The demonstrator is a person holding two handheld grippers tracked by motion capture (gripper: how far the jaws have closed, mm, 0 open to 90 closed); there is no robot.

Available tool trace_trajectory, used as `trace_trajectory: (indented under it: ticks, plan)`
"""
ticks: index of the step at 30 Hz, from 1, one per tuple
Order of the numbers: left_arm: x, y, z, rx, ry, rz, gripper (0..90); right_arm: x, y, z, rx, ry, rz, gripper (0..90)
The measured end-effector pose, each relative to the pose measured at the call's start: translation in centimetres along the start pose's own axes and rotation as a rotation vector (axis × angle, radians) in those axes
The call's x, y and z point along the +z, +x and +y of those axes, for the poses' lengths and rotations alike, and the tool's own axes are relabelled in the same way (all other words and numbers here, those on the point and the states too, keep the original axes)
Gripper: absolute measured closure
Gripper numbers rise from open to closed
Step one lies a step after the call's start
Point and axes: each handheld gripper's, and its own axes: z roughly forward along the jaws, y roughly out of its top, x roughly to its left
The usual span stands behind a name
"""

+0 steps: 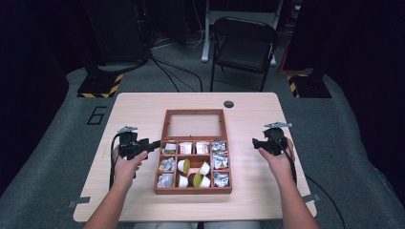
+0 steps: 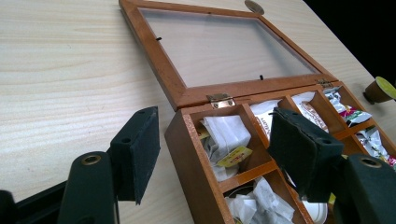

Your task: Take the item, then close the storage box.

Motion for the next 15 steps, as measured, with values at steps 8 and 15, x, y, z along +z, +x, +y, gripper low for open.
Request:
trace_trajectory:
  ticks: [8, 15]
  plan:
    - [0.5, 0.2, 0.1, 0.014, 0.016, -0.023, 33.5, 0.3, 2.8, 0.5, -0.082, 0.020, 0.063, 34.0]
    - [1.2, 0.0, 0.7, 0.038, 0.033, -0.027, 35.0, 0.3, 4.3, 1.2, -0.121, 0.019, 0.189, 37.4]
